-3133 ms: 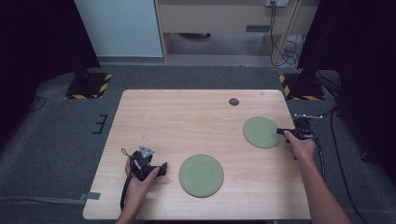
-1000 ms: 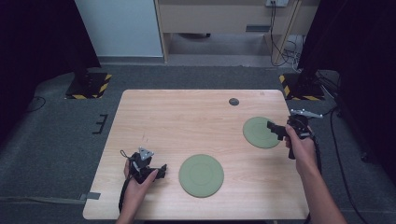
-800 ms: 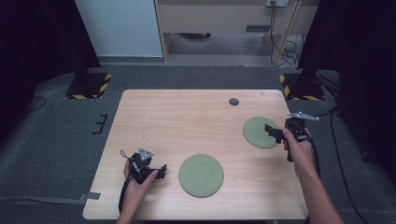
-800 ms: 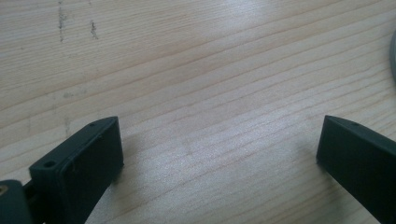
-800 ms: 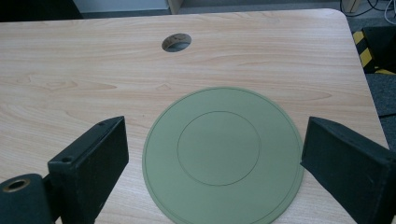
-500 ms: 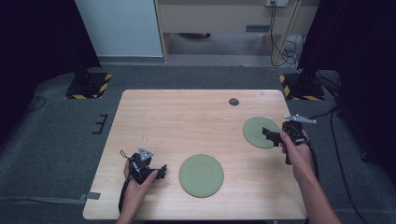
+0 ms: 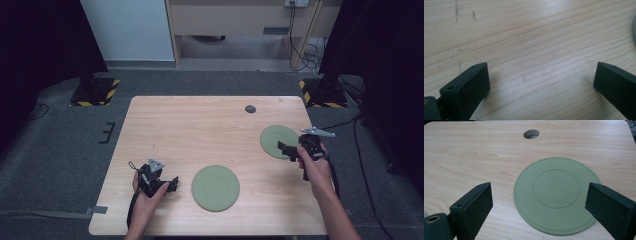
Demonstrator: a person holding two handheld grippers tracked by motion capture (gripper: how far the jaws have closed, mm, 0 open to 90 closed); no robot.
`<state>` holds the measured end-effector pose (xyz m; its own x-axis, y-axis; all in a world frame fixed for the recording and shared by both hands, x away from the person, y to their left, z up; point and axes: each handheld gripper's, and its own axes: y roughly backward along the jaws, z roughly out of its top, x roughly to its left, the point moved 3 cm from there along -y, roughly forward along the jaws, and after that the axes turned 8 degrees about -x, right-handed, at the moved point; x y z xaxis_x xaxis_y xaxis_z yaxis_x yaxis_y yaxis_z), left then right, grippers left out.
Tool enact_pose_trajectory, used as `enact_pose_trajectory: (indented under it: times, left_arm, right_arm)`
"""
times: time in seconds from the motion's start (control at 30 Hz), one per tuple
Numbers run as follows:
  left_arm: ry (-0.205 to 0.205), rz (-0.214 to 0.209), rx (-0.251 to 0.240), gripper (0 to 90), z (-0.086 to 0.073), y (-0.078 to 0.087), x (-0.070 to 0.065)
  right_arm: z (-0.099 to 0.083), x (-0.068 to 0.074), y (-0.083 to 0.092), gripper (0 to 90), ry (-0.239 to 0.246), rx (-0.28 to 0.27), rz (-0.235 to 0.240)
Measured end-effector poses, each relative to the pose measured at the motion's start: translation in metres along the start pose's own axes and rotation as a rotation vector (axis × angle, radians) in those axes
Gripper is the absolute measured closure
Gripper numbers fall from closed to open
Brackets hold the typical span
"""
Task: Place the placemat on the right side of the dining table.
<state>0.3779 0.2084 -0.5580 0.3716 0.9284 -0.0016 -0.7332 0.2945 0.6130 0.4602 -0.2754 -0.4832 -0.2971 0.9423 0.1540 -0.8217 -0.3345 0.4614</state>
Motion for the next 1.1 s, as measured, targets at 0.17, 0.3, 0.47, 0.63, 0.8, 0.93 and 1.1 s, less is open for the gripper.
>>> enact_pose_trajectory:
  times: [0.17, 0.3, 0.47, 0.63, 0.8, 0.93, 1.1]
  left_arm:
    - [0.0, 0.0, 0.0, 0.0, 0.0, 0.0, 0.0]
    - [0.0, 0.0, 0.0, 0.0, 0.0, 0.0, 0.0]
    - [0.0, 0.0, 0.0, 0.0, 0.0, 0.0, 0.0]
    - [0.0, 0.0, 0.0, 0.0, 0.0, 0.0, 0.0]
    - [0.0, 0.0, 0.0, 0.0, 0.0, 0.0, 0.0]
    - [0.0, 0.0, 0.0, 0.0, 0.0, 0.0, 0.0]
    - [0.0, 0.0, 0.0, 0.0, 0.0, 0.0, 0.0]
  right_arm:
    - [-0.005, 0.003, 0.0, 7.6, 0.005, 0.005, 0.008]
    - [-0.008, 0.004, 0.001, 7.6, 0.009, 0.008, 0.009]
    - [-0.009, 0.006, 0.003, 7.6, 0.017, 0.009, 0.018]
    - [-0.013, 0.011, 0.004, 7.6, 0.034, 0.014, 0.026]
    - [-0.018, 0.016, 0.006, 7.6, 0.041, 0.019, 0.04]
    - [-0.022, 0.019, 0.007, 7.5, 0.046, 0.021, 0.046]
    - [-0.025, 0.023, 0.007, 7.5, 0.056, 0.027, 0.054]
